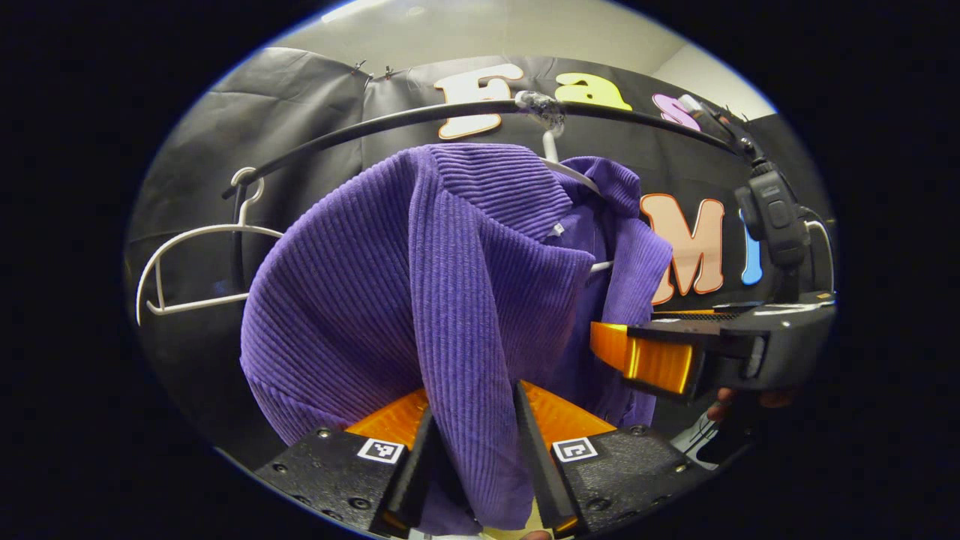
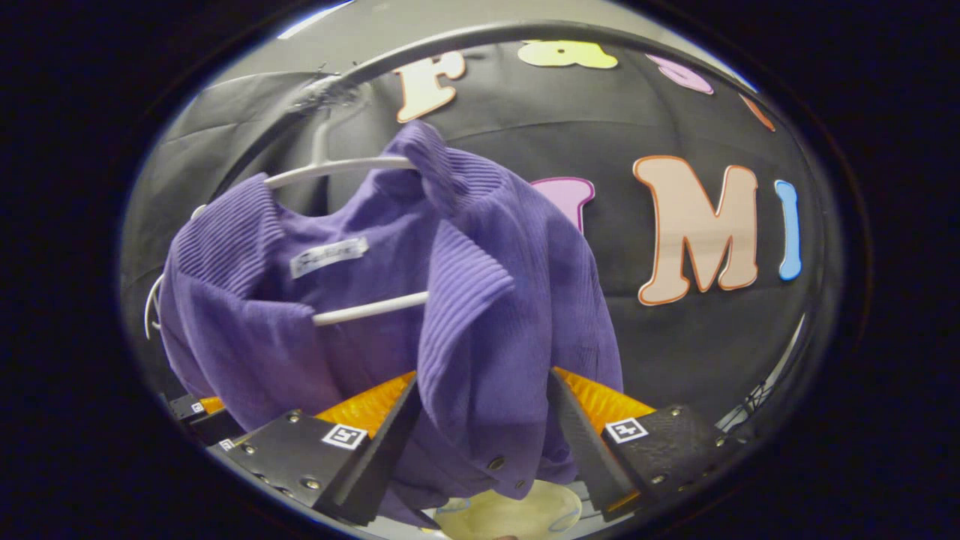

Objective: Grasp the clothes on the hanger with both hands and then place them into the laundry hamper below.

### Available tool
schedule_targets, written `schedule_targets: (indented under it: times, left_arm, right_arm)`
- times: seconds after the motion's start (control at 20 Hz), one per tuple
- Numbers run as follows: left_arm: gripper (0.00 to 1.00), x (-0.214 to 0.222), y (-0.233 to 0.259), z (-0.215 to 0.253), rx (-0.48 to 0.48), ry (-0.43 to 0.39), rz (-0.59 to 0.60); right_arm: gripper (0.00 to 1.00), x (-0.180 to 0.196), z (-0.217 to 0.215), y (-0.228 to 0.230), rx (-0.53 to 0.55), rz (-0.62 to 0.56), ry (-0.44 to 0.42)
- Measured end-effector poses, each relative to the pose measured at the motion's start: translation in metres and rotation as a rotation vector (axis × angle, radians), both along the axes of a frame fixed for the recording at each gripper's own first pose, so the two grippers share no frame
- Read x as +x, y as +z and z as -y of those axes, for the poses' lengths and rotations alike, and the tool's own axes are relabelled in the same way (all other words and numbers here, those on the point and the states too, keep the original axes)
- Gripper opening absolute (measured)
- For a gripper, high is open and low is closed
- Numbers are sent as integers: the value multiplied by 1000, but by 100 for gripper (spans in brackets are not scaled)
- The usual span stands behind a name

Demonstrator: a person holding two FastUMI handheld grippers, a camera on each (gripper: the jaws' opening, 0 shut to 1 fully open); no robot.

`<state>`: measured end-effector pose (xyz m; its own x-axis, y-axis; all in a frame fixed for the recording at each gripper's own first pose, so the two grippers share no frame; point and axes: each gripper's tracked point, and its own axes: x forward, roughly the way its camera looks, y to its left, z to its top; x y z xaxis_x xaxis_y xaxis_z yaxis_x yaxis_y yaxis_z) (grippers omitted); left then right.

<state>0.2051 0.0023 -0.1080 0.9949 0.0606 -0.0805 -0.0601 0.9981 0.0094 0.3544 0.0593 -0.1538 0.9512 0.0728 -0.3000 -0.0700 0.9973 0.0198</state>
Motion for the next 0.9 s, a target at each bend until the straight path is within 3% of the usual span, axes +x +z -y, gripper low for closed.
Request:
schedule_targets:
  times: [0.05,0.1,0.25,0.3,0.35,0.45,0.6,0.9]
  left_arm:
    - [47,2,-1,0,-3,-8,-8]
    - [38,3,-1,-1,-2,-18,-16]
    - [12,0,3,-15,10,-22,-33]
    - [3,-3,7,-19,10,-22,-34]
    - [1,-8,7,-20,6,-31,-43]
    - [0,-21,15,-22,-4,-42,-39]
    - [0,-39,26,-26,24,-36,-39]
    - [0,-83,55,-5,-36,-126,-20]
  right_arm:
    - [100,7,6,1,15,-4,-12]
    - [94,13,8,2,26,-11,-15]
    - [0,13,14,6,38,-40,-17]
    - [2,7,10,11,49,-50,9]
    - [2,-8,10,15,47,-33,7]
    - [3,-16,13,29,47,-13,1]
    - [0,-32,-2,24,113,-85,42]
    - [0,-63,-3,58,30,-24,51]
